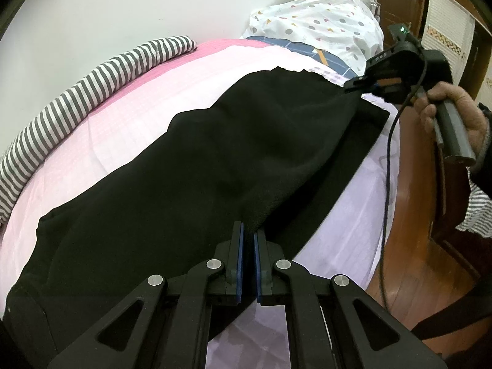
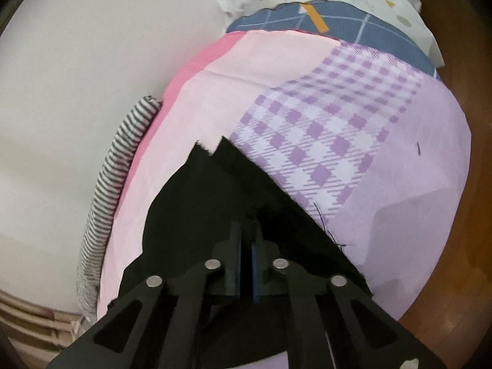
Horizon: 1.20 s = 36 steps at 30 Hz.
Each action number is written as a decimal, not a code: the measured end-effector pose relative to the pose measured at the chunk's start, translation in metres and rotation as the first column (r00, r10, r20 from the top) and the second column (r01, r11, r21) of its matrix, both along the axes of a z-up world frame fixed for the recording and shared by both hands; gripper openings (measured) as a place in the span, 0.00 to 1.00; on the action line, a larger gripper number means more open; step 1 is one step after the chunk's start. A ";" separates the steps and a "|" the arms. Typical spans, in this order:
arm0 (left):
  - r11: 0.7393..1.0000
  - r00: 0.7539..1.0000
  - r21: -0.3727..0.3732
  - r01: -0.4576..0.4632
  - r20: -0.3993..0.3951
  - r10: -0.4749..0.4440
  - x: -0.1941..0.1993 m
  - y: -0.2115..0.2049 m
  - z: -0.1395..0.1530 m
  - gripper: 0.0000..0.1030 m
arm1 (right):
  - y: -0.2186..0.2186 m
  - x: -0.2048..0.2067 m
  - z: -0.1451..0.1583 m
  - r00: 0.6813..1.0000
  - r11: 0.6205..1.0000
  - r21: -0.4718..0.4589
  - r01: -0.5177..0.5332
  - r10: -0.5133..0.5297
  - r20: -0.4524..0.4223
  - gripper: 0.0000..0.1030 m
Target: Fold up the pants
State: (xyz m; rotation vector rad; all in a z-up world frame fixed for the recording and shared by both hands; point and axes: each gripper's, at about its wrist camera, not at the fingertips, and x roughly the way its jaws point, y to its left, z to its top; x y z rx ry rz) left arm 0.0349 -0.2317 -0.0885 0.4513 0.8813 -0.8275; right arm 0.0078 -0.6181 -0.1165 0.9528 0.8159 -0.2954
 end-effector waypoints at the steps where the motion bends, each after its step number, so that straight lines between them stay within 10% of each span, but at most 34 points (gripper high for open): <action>1: 1.000 1.000 0.001 0.001 0.000 -0.001 0.000 0.000 0.000 0.06 | 0.001 -0.003 0.004 1.000 1.000 -0.020 -0.004 0.004 -0.002 0.04; 13: 0.995 0.995 0.045 0.091 0.041 -0.093 -0.013 -0.005 -0.001 0.06 | 0.011 -0.037 0.033 1.000 0.995 -0.097 0.012 -0.011 0.008 0.03; 25: 0.989 0.991 0.064 0.136 -0.019 -0.135 -0.013 -0.007 -0.019 0.08 | 0.010 -0.052 -0.001 0.994 0.994 -0.104 0.045 -0.054 -0.091 0.03; 36: 0.997 0.986 -0.050 0.056 -0.156 -0.063 0.006 0.010 -0.013 0.31 | 0.013 -0.052 0.021 0.988 0.981 -0.194 0.020 -0.049 -0.146 0.38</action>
